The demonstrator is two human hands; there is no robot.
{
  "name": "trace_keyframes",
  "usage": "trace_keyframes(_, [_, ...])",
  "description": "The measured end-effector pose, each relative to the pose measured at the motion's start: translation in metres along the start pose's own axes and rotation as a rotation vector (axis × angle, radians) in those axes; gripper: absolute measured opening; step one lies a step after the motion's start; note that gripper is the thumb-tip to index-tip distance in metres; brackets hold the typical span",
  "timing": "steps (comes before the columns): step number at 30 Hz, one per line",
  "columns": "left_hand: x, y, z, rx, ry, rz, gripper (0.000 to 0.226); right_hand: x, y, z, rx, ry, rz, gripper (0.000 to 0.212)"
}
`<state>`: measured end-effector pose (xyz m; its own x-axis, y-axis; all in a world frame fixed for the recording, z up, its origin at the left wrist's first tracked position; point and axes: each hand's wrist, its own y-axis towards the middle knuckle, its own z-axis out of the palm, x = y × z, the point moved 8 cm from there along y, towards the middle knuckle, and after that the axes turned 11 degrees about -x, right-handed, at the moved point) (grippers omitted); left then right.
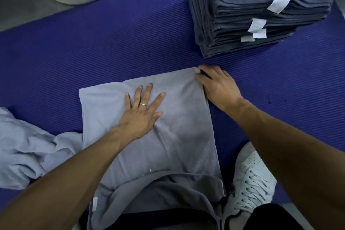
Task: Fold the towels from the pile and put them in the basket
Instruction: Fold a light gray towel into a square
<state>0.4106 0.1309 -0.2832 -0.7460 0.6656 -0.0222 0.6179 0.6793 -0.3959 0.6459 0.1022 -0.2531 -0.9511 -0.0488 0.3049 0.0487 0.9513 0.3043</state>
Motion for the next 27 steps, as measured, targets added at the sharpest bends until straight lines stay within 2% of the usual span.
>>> trace_keyframes(2, [0.001,0.001,0.002,0.008,0.0,0.015,0.059,-0.003,-0.016,0.008,0.078,-0.104,-0.061,0.049])
trace_keyframes(4, [0.002,0.002,0.002,0.033,0.003,0.017,0.059,-0.003,-0.023,0.011,0.202,-0.171,-0.004,0.059])
trace_keyframes(8, [0.001,0.002,-0.01,0.128,-0.007,-0.03,0.063,0.008,-0.019,0.002,0.6,-0.391,0.086,0.073])
trace_keyframes(11, [-0.011,-0.008,-0.022,0.172,-0.17,-0.141,0.066,0.041,-0.014,-0.033,0.737,-0.474,-0.059,0.061])
trace_keyframes(13, [-0.026,-0.024,-0.033,0.113,-0.405,-0.184,0.06,0.071,-0.03,-0.064,0.81,-0.44,-0.144,0.044])
trace_keyframes(15, [-0.036,-0.053,-0.047,-0.017,-0.64,-0.201,0.048,0.094,-0.055,-0.093,0.812,-0.324,-0.079,0.035])
trace_keyframes(17, [-0.037,-0.091,-0.061,-0.161,-0.721,-0.224,0.035,0.108,-0.08,-0.119,0.772,-0.216,0.061,0.033])
trace_keyframes(19, [-0.041,-0.13,-0.069,-0.237,-0.795,-0.25,0.026,0.119,-0.111,-0.137,0.746,-0.158,0.166,0.031])
trace_keyframes(23, [-0.058,-0.196,-0.074,-0.282,-0.902,-0.229,0.02,0.137,-0.172,-0.161,0.609,0.036,0.38,0.031])
trace_keyframes(27, [-0.075,-0.238,-0.058,-0.255,-0.95,-0.22,0.018,0.138,-0.215,-0.164,0.445,0.171,0.637,0.036])
